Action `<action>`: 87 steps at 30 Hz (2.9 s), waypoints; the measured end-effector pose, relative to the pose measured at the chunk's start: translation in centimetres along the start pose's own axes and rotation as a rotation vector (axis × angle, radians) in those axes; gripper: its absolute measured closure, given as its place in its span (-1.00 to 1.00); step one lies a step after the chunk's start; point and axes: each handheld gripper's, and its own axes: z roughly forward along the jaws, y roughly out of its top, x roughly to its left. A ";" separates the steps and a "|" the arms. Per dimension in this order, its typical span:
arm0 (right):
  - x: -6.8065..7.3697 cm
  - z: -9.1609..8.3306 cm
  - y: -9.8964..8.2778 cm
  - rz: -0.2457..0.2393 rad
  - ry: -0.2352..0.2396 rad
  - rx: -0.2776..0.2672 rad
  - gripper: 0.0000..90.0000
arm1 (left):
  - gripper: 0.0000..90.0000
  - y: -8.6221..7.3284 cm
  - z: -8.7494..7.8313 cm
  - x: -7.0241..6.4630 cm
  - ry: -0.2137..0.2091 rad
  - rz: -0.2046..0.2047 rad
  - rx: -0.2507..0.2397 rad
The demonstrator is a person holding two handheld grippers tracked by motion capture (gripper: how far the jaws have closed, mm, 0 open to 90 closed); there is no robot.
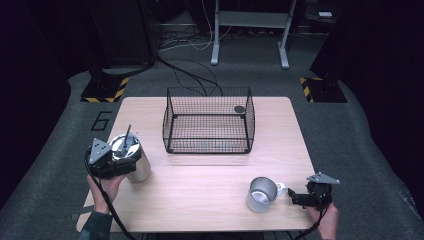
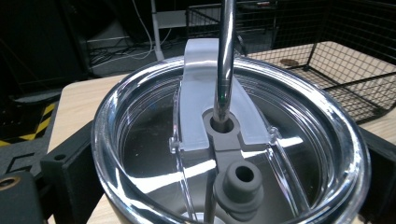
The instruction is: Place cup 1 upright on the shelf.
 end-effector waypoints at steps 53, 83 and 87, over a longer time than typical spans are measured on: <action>0.0 0.0 0.0 0.005 -0.002 -0.003 -0.99 | -0.91 3.0 0.5 -5.3 -0.294 0.148 -0.026; 0.0 0.0 0.0 0.003 -0.001 -0.007 -0.99 | -0.91 5.6 2.2 -8.3 -0.399 0.192 -0.031; 0.0 0.0 0.0 0.000 0.000 -0.006 -0.99 | -0.91 5.9 2.6 -8.9 -0.413 0.198 -0.025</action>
